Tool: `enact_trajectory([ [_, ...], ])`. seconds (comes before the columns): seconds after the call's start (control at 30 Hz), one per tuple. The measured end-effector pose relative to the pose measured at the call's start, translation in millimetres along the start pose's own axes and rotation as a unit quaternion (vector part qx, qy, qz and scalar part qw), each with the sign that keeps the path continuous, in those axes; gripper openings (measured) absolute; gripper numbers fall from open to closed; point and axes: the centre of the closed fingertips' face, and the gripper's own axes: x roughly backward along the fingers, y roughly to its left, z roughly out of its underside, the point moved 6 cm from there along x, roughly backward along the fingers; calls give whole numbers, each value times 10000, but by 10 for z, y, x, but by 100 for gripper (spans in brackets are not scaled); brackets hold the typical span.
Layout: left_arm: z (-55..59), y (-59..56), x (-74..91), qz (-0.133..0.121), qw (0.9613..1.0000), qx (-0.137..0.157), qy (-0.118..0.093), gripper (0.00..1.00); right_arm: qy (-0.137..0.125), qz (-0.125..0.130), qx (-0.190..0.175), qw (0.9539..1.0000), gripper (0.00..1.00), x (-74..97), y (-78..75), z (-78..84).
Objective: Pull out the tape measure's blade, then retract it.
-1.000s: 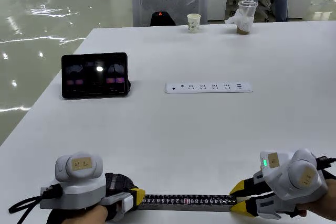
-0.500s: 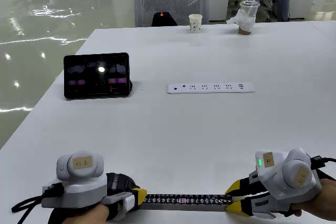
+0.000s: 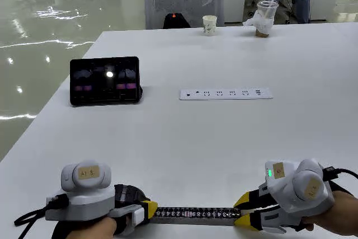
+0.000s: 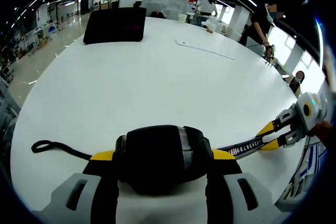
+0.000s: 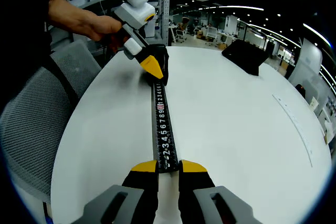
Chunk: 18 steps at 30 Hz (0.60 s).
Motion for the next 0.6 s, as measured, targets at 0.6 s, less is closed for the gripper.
enact_trajectory([
  [0.6,1,2,11,53,10000,34,33,63,-118,-117,50,9999,11,-196,20,-187],
])
